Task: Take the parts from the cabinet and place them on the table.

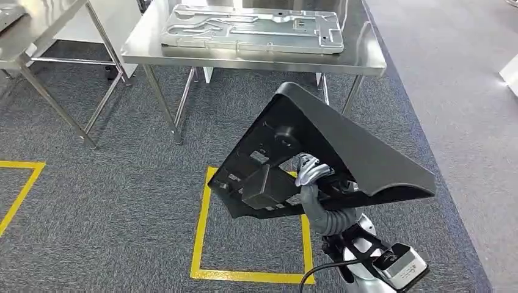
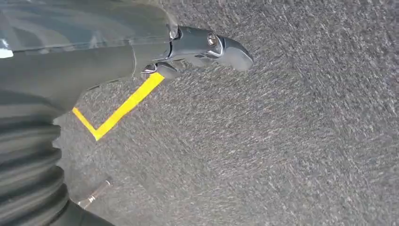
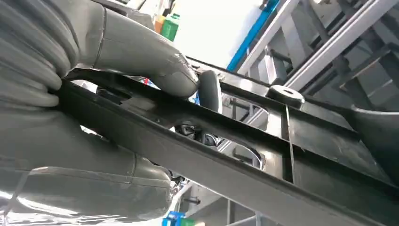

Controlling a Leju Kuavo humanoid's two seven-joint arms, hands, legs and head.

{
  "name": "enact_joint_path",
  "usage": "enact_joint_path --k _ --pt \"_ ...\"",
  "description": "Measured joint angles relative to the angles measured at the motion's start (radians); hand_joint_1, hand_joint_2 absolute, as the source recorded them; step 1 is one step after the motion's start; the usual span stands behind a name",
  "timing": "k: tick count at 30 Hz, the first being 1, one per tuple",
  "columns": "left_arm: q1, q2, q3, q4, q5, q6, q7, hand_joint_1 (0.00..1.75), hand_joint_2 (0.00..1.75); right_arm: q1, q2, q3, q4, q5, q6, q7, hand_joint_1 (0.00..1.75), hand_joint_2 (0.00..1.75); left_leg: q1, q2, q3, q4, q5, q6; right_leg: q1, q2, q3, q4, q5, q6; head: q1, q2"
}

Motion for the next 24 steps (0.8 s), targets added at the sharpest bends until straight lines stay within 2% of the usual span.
enact_joint_path --k 2,3,4,5,7,8,9,10,12,13,14,15,17,19,20,22,23,24 --pt "-0.001 0.0 0.0 0.0 0.0 0.0 0.0 0.0 1.75 -0.001 0.0 0.0 0.0 0.0 0.0 0.0 1.75 1.75 -0.002 0.004 0.004 -0.006 0.001 -0.011 -0.003 0.006 0.001 -0.005 0.003 -0.011 0.0 0.0" --pt "-0.001 0.002 0.0 0.0 0.0 0.0 0.0 0.0 1.75 -0.001 0.0 0.0 0.0 0.0 0.0 0.0 1.75 1.75 0.001 0.002 0.002 0.0 -0.008 -0.015 -0.013 0.006 0.008 -0.016 0.009 -0.018 0.0 0.0" --pt "-0.001 0.0 0.0 0.0 0.0 0.0 0.0 0.0 1.75 -0.002 0.0 0.0 0.0 0.0 0.0 0.0 1.75 1.75 0.001 -0.005 -0.012 0.043 -0.04 -0.018 -0.013 0.007 0.011 -0.019 0.01 -0.025 0.0 0.0" --pt "-0.001 -0.001 0.0 0.0 0.0 0.0 0.0 0.0 1.75 -0.003 0.0 0.0 0.0 0.0 0.0 0.0 1.75 1.75 0.003 -0.007 -0.042 0.108 -0.077 -0.022 -0.013 0.008 0.009 -0.018 0.01 -0.026 0.0 0.0" --pt "0.001 -0.001 0.0 0.0 0.0 0.0 0.0 0.0 1.75 -0.002 0.0 0.0 0.002 0.0 0.0 0.0 1.75 1.75 0.006 -0.007 -0.122 0.275 -0.149 -0.03 -0.011 0.011 0.007 -0.017 0.009 -0.028 0.0 0.0" --pt "0.002 -0.001 0.0 0.0 0.0 0.0 0.0 0.0 1.75 -0.002 0.0 0.0 0.004 0.0 0.0 0.0 1.75 1.75 0.006 -0.007 -0.146 0.323 -0.156 -0.032 -0.011 0.014 0.005 -0.015 0.009 -0.028 0.0 0.0" --pt "0.002 -0.001 0.0 0.0 0.0 0.0 0.0 0.0 1.75 -0.001 0.0 0.0 0.005 0.0 0.0 0.0 1.75 1.75 0.008 -0.007 -0.145 0.314 -0.138 -0.032 -0.011 0.017 0.006 -0.013 0.009 -0.028 0.0 0.0" --pt "0.002 -0.001 0.0 0.0 0.0 0.0 0.0 0.0 1.75 -0.002 0.0 0.0 0.005 0.0 0.0 0.0 1.75 1.75 0.009 -0.007 -0.119 0.256 -0.097 -0.032 -0.011 0.02 0.006 -0.011 0.007 -0.026 0.0 0.0" --pt "0.001 -0.001 0.0 0.0 0.0 0.0 0.0 0.0 1.75 -0.002 0.0 0.0 0.005 0.0 0.0 0.0 1.75 1.75 0.011 -0.009 -0.025 0.061 -0.002 -0.028 -0.011 0.025 0.008 -0.004 0.003 -0.02 0.0 0.0" --pt "0.001 0.0 0.0 0.0 0.0 0.0 0.0 0.0 1.75 -0.002 0.0 0.0 0.005 0.0 0.0 0.0 1.75 1.75 0.011 -0.013 -0.003 0.01 -0.005 -0.022 -0.012 0.026 0.007 -0.002 0.001 -0.017 0.0 0.0" --pt "-0.001 0.0 0.0 0.0 0.0 0.0 0.0 0.0 1.75 -0.003 0.0 0.0 0.005 0.0 0.0 0.0 1.75 1.75 0.005 -0.014 -0.002 0.004 -0.004 -0.015 -0.006 0.028 0.002 0.004 0.0 -0.01 0.0 0.0" --pt "-0.002 0.0 0.0 0.0 0.0 -0.002 -0.002 0.0 1.75 -0.003 0.0 0.0 0.005 -0.002 0.0 0.0 1.75 1.75 0.005 -0.013 -0.006 0.004 -0.01 -0.009 -0.007 0.028 0.0 -0.001 -0.005 -0.003 0.0 0.0" --pt "0.001 0.002 0.001 0.0 0.0 -0.017 -0.022 0.0 1.75 0.007 -0.001 0.0 -0.001 -0.016 0.0 0.0 1.75 1.75 0.005 -0.012 -0.004 -0.001 -0.011 0.008 -0.006 0.028 0.002 0.016 0.01 0.012 0.0 0.0" --pt "0.001 0.005 0.002 0.0 0.0 -0.029 -0.027 0.0 1.75 0.012 -0.001 0.0 -0.014 -0.021 0.0 0.0 1.75 1.75 0.008 -0.012 0.012 -0.004 -0.009 0.019 -0.011 0.022 -0.006 0.046 -0.021 0.022 0.0 0.0" --pt "0.0 0.006 0.002 0.0 0.0 -0.034 -0.028 0.0 1.75 0.016 -0.001 0.0 -0.023 -0.022 -0.001 0.0 1.75 1.75 0.008 -0.012 0.013 -0.004 -0.009 0.021 -0.012 0.02 -0.037 0.104 -0.054 0.023 0.0 0.0" --pt "0.002 0.008 0.003 0.0 0.0 -0.037 -0.032 0.0 1.75 0.027 -0.002 0.0 -0.031 -0.024 -0.002 0.0 1.75 1.75 0.007 -0.01 0.013 -0.003 -0.013 0.023 -0.014 0.02 -0.12 0.252 -0.121 0.034 0.0 0.0" --pt "0.003 0.01 0.004 0.0 0.0 -0.037 -0.033 0.0 1.75 0.034 -0.003 0.0 -0.031 -0.024 -0.003 0.0 1.75 1.75 0.007 -0.009 0.014 -0.002 -0.016 0.023 -0.016 0.019 -0.159 0.312 -0.138 0.035 0.0 0.0" --pt "0.003 0.011 0.005 0.0 0.0 -0.036 -0.034 0.0 1.75 0.039 -0.004 0.0 -0.031 -0.024 -0.005 0.0 1.75 1.75 0.007 -0.009 0.018 -0.002 -0.019 0.021 -0.016 0.017 -0.17 0.318 -0.125 0.037 0.0 0.0"
